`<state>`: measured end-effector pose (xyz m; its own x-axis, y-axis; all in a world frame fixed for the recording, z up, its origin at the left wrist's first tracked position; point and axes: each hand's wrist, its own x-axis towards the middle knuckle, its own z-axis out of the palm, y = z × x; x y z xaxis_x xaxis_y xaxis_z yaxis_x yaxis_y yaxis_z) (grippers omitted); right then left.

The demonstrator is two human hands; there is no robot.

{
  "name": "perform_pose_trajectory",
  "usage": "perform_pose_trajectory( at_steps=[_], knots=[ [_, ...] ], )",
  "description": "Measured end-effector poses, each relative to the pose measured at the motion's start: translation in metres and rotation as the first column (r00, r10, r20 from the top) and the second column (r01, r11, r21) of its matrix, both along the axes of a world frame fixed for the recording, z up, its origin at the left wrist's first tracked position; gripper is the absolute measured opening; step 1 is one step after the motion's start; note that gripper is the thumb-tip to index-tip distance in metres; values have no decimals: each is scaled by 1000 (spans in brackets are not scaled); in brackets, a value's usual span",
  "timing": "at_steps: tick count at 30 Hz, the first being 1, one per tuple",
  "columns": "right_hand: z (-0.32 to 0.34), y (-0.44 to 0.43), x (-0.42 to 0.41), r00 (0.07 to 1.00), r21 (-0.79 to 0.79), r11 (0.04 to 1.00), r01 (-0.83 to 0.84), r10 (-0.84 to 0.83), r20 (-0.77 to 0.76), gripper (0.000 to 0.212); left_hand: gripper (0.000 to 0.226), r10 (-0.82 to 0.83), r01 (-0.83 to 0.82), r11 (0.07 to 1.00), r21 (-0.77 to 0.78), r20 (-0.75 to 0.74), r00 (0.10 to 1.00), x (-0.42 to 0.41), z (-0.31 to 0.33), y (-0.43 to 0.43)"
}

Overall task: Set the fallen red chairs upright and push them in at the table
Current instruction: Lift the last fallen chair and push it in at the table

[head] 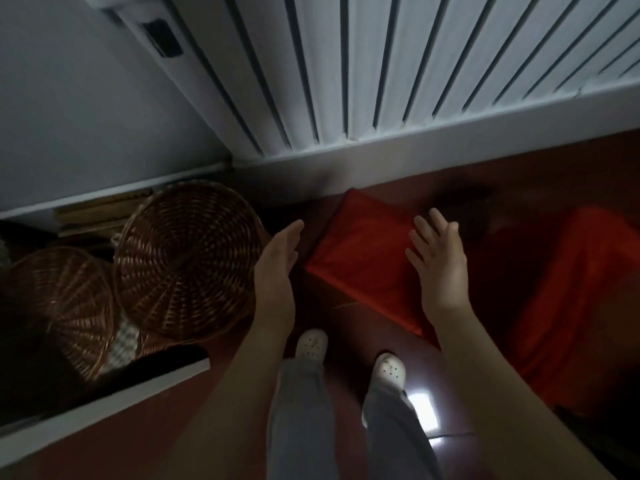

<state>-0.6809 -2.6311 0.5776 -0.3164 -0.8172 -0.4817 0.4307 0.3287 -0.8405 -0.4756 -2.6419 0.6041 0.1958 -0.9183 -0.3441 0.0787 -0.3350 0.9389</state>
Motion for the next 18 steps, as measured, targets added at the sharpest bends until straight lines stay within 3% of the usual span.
perform_pose_trajectory(
  at_steps=[5, 11, 16, 18],
  knots=[
    [-97, -34, 39, 996, 59, 996, 67, -70, 54, 54, 35, -58, 62, 990, 127, -35, 998, 17, -109, -46],
    [-267, -60, 78, 995, 122, 990, 64, -73, 68, 52, 30, -72, 75, 984, 163, -20, 997, 20, -277, -77],
    [-423, -61, 109, 973, 169, 983, -75, 110, -202, 43, 31, -9, 2, 979, 202, 33, 999, 31, -419, -94],
    [-477, -59, 114, 855, 277, 934, -226, 326, -403, 58, 26, -12, -3, 981, 193, 74, 997, 39, -468, -103]
  ],
)
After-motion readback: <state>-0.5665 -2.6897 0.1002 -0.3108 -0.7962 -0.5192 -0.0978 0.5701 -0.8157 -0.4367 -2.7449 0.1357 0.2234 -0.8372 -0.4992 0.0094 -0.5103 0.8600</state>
